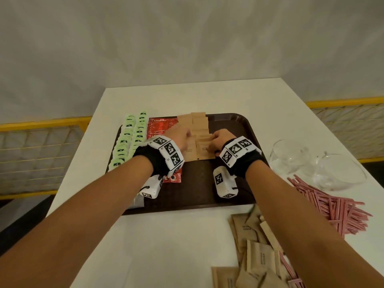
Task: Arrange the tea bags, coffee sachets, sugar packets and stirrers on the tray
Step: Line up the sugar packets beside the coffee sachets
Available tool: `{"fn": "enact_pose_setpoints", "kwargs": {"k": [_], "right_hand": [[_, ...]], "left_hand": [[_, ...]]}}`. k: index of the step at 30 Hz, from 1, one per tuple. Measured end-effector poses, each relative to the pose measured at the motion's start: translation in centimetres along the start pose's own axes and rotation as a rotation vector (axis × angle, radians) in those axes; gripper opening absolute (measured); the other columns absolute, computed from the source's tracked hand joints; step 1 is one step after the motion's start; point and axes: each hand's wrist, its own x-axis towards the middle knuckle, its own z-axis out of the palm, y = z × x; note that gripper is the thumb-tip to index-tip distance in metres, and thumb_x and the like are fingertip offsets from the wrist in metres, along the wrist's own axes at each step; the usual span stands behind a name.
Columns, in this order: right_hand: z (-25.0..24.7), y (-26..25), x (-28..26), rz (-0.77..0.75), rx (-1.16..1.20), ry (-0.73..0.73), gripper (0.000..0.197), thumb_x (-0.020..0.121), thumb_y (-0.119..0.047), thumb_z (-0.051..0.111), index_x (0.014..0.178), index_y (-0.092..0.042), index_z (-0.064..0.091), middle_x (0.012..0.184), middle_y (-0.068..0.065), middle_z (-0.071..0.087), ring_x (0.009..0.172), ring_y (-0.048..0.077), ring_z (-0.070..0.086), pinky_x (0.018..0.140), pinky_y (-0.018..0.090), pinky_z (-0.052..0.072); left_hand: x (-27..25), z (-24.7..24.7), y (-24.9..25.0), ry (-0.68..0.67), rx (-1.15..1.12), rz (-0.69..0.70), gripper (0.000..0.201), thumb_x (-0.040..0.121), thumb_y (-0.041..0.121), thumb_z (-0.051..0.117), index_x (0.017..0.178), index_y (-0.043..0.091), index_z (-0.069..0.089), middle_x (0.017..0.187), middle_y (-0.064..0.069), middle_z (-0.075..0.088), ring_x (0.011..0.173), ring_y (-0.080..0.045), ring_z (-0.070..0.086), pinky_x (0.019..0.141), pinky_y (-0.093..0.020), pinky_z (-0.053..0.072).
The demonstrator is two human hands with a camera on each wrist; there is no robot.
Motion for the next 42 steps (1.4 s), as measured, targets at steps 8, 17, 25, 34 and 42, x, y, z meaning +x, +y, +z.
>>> {"fn": "enact_pose_setpoints", "kwargs": {"k": [8, 17, 25, 34, 42], "right_hand": [[0.0, 0.1, 0.5, -0.028, -0.020, 0.025, 0.030, 0.077, -0.003, 0.070, 0.103, -0.013, 0.060, 0.110, 0.011, 0.062, 0.104, 0.029, 0.061, 0.091, 0.042, 0.052], [0.1, 0.0, 0.4, -0.049, -0.113, 0.107, 0.019, 0.082, -0.007, 0.067, 0.100, -0.005, 0.062, 0.112, 0.013, 0.064, 0.103, 0.026, 0.061, 0.085, 0.031, 0.048], [0.5, 0.3, 0.7, -0.063, -0.052, 0.129, 0.035, 0.081, -0.007, 0.067, 0.113, -0.010, 0.053, 0.114, 0.011, 0.060, 0.099, 0.023, 0.058, 0.078, 0.029, 0.047], [-2.0, 0.1, -5.8, -0.283, 0.096, 0.089, 0.034, 0.086, -0.016, 0.065, 0.117, -0.016, 0.052, 0.103, 0.002, 0.055, 0.099, 0.018, 0.058, 0.088, 0.036, 0.053], [-2.8, 6.3, -18.0, -0.357, 0.007, -0.147, 0.019, 0.089, -0.019, 0.061, 0.107, -0.020, 0.057, 0.093, 0.001, 0.059, 0.084, 0.013, 0.058, 0.075, 0.030, 0.052]], "left_hand": [[-0.7, 1.1, 0.4, -0.122, 0.309, 0.038, 0.070, 0.075, 0.048, 0.071, 0.133, 0.017, 0.045, 0.132, -0.007, 0.042, 0.124, -0.030, 0.035, 0.099, -0.044, 0.035], [-0.7, 1.1, 0.4, -0.111, 0.243, 0.029, 0.068, 0.075, 0.040, 0.074, 0.135, 0.023, 0.045, 0.138, 0.000, 0.041, 0.128, -0.027, 0.032, 0.103, -0.045, 0.031], [-0.7, 1.0, 0.6, -0.124, 0.290, 0.025, 0.074, 0.075, 0.041, 0.074, 0.138, 0.021, 0.041, 0.141, -0.002, 0.040, 0.128, -0.028, 0.033, 0.102, -0.045, 0.031], [-6.5, -0.3, 2.3, -0.044, -0.033, 0.190, 0.066, 0.083, 0.037, 0.067, 0.140, 0.017, 0.040, 0.139, -0.004, 0.046, 0.121, -0.023, 0.045, 0.096, -0.032, 0.037], [-17.8, 4.0, 4.2, -0.381, -0.209, 0.394, 0.050, 0.081, 0.041, 0.067, 0.125, 0.020, 0.055, 0.102, 0.008, 0.060, 0.084, -0.005, 0.054, 0.068, -0.008, 0.039]]}}
